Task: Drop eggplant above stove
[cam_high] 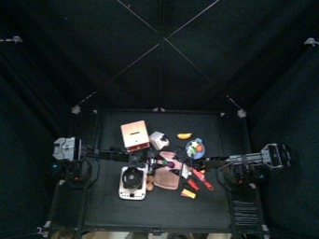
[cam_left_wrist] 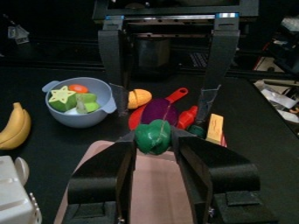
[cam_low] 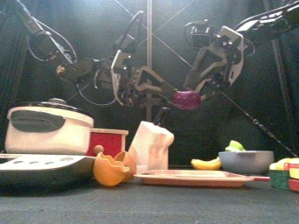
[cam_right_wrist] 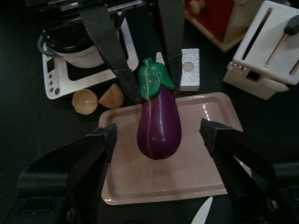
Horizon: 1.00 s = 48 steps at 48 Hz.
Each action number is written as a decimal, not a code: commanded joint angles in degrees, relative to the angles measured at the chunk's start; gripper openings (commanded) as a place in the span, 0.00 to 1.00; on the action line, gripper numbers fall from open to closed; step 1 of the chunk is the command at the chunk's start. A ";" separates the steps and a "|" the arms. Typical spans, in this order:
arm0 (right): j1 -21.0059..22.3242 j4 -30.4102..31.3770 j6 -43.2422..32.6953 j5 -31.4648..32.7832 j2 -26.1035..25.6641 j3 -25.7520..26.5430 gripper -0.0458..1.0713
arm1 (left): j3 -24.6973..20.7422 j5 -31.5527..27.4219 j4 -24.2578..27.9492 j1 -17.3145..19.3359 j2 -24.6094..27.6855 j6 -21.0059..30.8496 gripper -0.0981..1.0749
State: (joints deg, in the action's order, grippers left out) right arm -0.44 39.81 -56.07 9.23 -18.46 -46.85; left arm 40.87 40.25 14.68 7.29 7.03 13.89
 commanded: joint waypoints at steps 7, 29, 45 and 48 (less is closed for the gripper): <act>-0.35 0.09 0.00 0.18 -1.67 0.70 0.97 | 1.85 0.26 -0.18 0.18 -2.99 0.00 0.67; -0.53 0.09 0.09 0.18 -1.76 0.00 0.98 | 18.02 -3.96 -4.04 0.35 -17.23 0.00 0.67; -0.53 -0.18 -0.35 0.18 -0.26 0.35 0.98 | 26.10 -13.01 -7.65 0.62 -25.84 0.00 0.67; -0.53 -0.18 -0.35 0.18 0.09 0.35 0.97 | 26.98 -15.38 -8.17 0.70 -26.81 0.00 0.67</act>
State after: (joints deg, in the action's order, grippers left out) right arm -0.88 39.73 -56.34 9.58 -18.02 -47.64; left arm 67.50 27.42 7.21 7.73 -18.19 13.89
